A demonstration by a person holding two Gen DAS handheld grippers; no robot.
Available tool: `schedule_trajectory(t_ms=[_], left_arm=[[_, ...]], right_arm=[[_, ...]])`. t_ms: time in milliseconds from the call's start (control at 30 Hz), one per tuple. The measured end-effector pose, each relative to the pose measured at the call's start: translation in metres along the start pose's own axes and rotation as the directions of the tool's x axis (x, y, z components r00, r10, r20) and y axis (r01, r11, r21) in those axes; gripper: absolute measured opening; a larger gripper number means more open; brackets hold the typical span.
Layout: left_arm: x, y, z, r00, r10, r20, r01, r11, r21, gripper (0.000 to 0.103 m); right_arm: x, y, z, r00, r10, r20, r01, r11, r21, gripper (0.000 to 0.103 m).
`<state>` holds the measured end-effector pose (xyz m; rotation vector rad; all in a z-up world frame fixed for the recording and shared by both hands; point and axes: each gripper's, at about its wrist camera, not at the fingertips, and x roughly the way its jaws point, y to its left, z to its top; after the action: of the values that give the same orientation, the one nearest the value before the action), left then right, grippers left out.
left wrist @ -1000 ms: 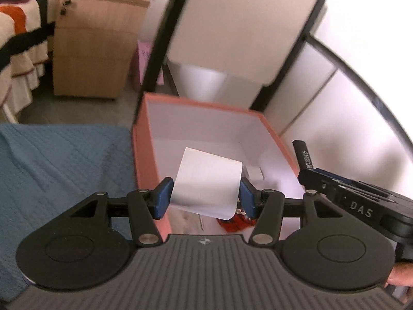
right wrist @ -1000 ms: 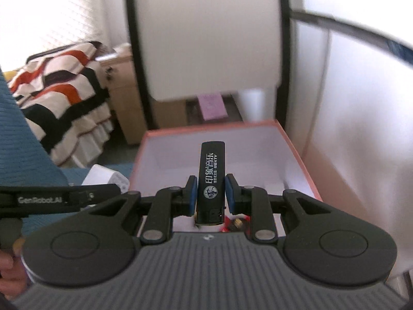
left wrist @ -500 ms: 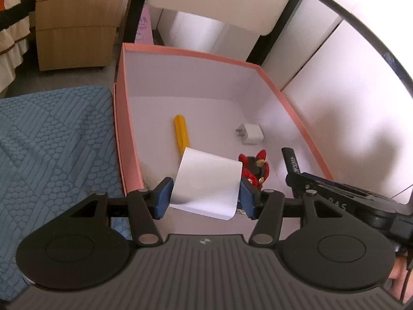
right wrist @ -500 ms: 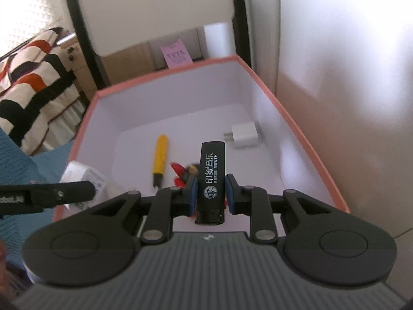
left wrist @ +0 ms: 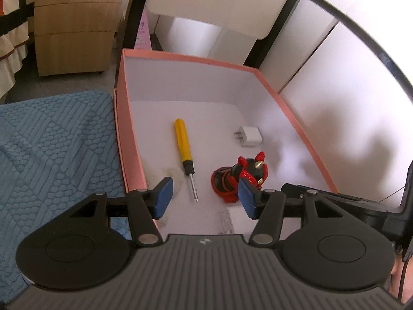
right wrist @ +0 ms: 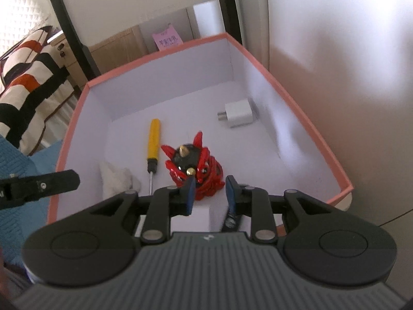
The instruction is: Organize rigid objects
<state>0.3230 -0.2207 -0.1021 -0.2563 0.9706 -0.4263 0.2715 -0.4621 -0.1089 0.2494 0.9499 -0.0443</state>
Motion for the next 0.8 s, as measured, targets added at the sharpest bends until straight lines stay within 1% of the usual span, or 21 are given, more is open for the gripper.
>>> schedule_trajectory(t_ms=[133, 200, 367, 433, 467, 567, 633, 700, 800], left_arm=[[-0.027, -0.003, 0.005, 0.999, -0.016, 0.05, 0.016, 1.0, -0.007, 0.062], [-0.044, -0.005, 0.007, 0.996, -0.035, 0.084, 0.035, 0.999, -0.005, 0.062], [-0.086, -0.01, 0.013, 0.986, -0.054, 0.16, 0.053, 0.999, 0.009, 0.062], [-0.102, -0.014, 0.015, 0.981, -0.054, 0.188, 0.05, 0.998, 0.028, 0.064], [-0.112, -0.017, 0.014, 0.976, -0.05, 0.211, 0.043, 0.998, 0.04, 0.069], [-0.134, -0.026, 0.013, 0.966, -0.037, 0.256, 0.016, 0.996, 0.084, 0.071], [-0.146, -0.028, 0.012, 0.962, -0.043, 0.27, 0.02, 0.996, 0.089, 0.071], [-0.156, -0.029, 0.009, 0.958, -0.061, 0.279, 0.038, 0.995, 0.087, 0.071], [-0.171, -0.03, 0.002, 0.952, -0.058, 0.299, 0.034, 0.996, 0.083, 0.071]], right_arm=[[-0.027, 0.008, 0.008, 0.998, 0.016, 0.057, -0.016, 1.0, -0.01, 0.033], [-0.043, 0.015, 0.013, 0.995, 0.034, 0.09, -0.032, 0.999, -0.017, 0.033], [-0.081, 0.031, 0.018, 0.986, 0.064, 0.151, -0.057, 0.997, -0.046, 0.033], [-0.092, 0.036, 0.018, 0.983, 0.081, 0.165, -0.073, 0.996, -0.053, 0.033], [-0.098, 0.039, 0.018, 0.981, 0.085, 0.174, -0.076, 0.996, -0.056, 0.033], [-0.115, 0.047, 0.014, 0.976, 0.102, 0.194, -0.089, 0.993, -0.073, 0.033], [-0.125, 0.053, 0.012, 0.973, 0.111, 0.202, -0.097, 0.992, -0.079, 0.033], [-0.134, 0.057, 0.009, 0.969, 0.122, 0.213, -0.107, 0.991, -0.081, 0.033], [-0.147, 0.063, 0.002, 0.964, 0.128, 0.234, -0.109, 0.99, -0.093, 0.033]])
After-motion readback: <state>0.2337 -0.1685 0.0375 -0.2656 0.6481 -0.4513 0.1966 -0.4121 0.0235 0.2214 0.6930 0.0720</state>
